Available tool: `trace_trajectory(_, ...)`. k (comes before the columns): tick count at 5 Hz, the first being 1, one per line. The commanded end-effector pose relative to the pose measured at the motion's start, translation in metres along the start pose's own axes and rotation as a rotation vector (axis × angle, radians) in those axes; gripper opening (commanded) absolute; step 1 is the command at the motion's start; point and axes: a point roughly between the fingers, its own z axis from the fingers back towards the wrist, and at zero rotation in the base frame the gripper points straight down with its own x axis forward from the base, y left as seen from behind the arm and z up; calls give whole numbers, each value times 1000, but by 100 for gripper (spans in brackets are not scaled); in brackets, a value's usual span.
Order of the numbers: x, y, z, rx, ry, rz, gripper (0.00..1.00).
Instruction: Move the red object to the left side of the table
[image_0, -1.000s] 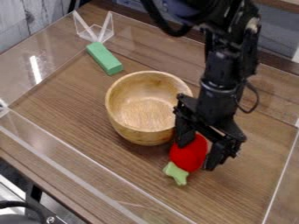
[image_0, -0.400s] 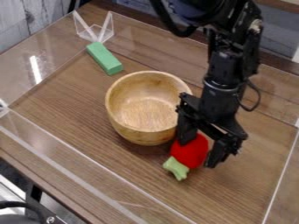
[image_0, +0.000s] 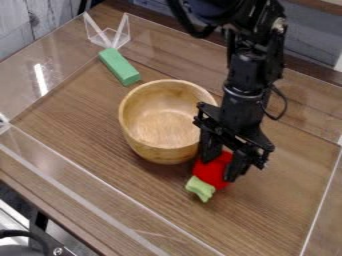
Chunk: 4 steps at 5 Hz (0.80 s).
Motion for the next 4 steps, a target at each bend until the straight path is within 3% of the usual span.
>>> trace_trajectory(1, 5, -12, 27, 7, -49, -42, 100)
trace_trajectory(2, 6, -20, 35, 14, -41, -82, 100)
trace_trajectory(4, -5, -12, 26, 21, 2, -222, 100)
